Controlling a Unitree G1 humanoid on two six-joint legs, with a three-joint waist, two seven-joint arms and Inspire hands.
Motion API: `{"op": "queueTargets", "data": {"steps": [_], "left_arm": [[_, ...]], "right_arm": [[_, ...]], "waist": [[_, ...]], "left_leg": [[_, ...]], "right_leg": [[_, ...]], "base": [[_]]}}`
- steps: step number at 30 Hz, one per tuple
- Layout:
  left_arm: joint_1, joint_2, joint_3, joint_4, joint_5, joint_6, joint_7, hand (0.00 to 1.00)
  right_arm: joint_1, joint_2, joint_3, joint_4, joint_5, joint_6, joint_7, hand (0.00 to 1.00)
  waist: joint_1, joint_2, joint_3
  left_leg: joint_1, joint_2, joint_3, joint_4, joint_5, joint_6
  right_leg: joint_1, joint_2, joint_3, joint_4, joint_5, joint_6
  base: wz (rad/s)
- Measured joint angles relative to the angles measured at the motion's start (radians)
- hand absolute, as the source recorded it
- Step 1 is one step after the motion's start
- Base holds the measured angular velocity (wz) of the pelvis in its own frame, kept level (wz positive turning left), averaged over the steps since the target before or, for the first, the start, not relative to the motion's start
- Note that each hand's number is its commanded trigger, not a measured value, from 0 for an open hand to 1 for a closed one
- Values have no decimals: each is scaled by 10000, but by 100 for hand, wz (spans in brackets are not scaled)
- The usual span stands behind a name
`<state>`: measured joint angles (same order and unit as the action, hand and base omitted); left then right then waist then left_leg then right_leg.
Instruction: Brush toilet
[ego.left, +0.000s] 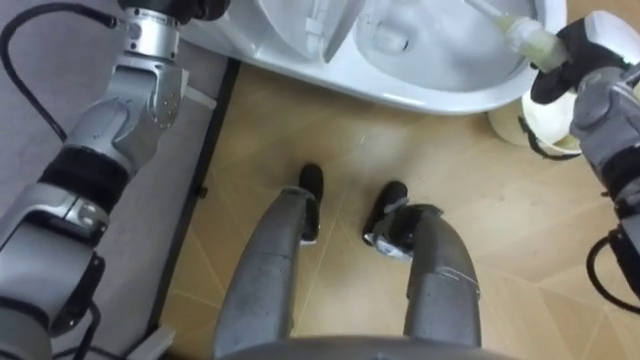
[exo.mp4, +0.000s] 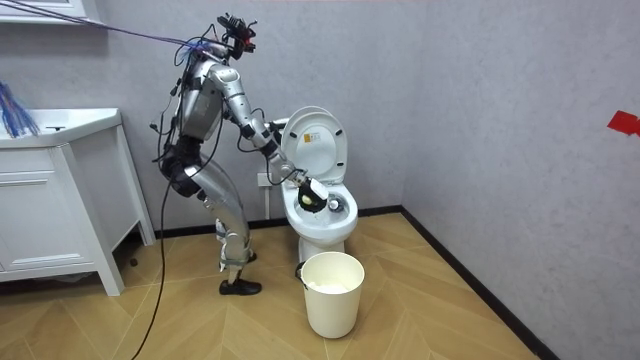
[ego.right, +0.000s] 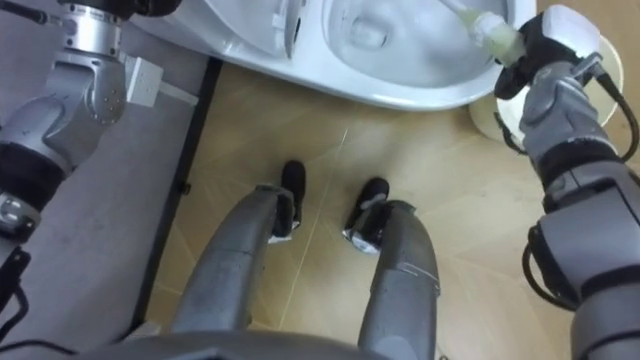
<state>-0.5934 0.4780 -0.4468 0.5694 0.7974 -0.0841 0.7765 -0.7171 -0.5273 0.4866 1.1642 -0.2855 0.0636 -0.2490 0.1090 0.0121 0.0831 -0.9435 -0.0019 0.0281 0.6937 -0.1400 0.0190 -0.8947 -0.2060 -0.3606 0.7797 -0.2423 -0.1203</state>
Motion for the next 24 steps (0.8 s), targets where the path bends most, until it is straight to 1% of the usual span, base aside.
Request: {"op": "queueTargets", "data": {"steps": [1, 9, 12, 14, 15, 16, 18, 19, 20, 22, 23, 24], "left_arm": [[-19, 0, -3, 0, 6, 0, -6, 0], [-40, 6, -26, -15, 1, 2, -11, 0], [-37, 2, -44, -17, 5, 8, -28, 0], [-11, -35, -51, -8, 4, 6, -73, 0], [-12, -36, -72, -8, -2, 4, -102, 0], [-13, -36, -119, -10, -3, -2, -173, 0], [-19, -36, -225, -11, -2, -26, -260, 0], [-21, -56, -301, -9, -1, -50, -341, 0], [-25, -165, -301, -9, 5, -53, -437, 0], [-24, -234, -298, -11, 12, -90, -442, 0], [-25, -237, -296, -22, 9, -113, -442, 0], [-25, -236, -283, -31, 10, -128, -442, 0]], "right_arm": [[-26, -14, 0, 10, -55, 7, 0, 100], [-31, -27, 12, 79, -617, 35, 2, 100], [-16, -27, 14, 61, -1304, 52, 14, 100], [-9, -29, 92, 29, -2410, 126, 123, 100], [-9, -31, 186, 31, -2612, 145, 139, 100], [-9, -37, 430, 27, -3047, 184, 172, 100], [-10, -104, 802, -6, -3766, 201, 260, 100], [21, -164, 1030, -24, -4241, 213, 342, 100], [116, -180, 1117, -47, -4423, 343, 377, 100], [352, -283, 1188, -232, -4689, 519, 404, 100], [522, -375, 1189, -465, -4709, 609, 383, 100], [572, -386, 1191, -489, -4737, 606, 343, 100]], "waist": [[-40, -1, 1], [-1, 15, 3], [32, 39, 9], [188, 57, 19], [228, 76, 23], [294, 103, 25], [390, 289, 118], [469, 425, 139], [625, 546, 134], [722, 735, 111], [736, 797, 99], [744, 806, 96]], "left_leg": [[-19, -90, -5, 11, 7, 14], [-134, -118, -33, 17, 19, 24], [-132, -119, -49, 7, 12, 5], [-80, -94, -23, -4, -13, -21], [-66, -84, -26, -7, -15, -24], [-59, -55, -25, -17, -19, -30], [-26, -28, -88, 4, -43, -43], [-25, -25, -121, 5, -54, -46], [-28, -7, -122, -13, -63, -53], [-36, -6, -124, 2, -97, -56], [-28, -4, -123, -1, -110, -68], [-11, -4, -121, -3, -115, -76]], "right_leg": [[-22, -51, -3, 57, -20, 14], [-156, -71, -13, 118, -15, -7], [-155, -58, -22, 116, -41, -19], [-130, -21, 18, 94, -45, -27], [-106, -12, 7, 74, -44, -28], [-85, 13, -8, 41, -43, -30], [18, 59, -83, -36, -44, -30], [34, 84, -88, -88, -51, -18], [31, 118, -84, -154, -44, -11], [35, 126, -77, -145, -45, -9], [35, 131, -72, -141, -48, -11], [41, 134, -70, -146, -56, -22]], "base": [[7], [1], [1], [-6], [-4], [0], [0], [-4], [-7], [-4], [0], [0]]}}
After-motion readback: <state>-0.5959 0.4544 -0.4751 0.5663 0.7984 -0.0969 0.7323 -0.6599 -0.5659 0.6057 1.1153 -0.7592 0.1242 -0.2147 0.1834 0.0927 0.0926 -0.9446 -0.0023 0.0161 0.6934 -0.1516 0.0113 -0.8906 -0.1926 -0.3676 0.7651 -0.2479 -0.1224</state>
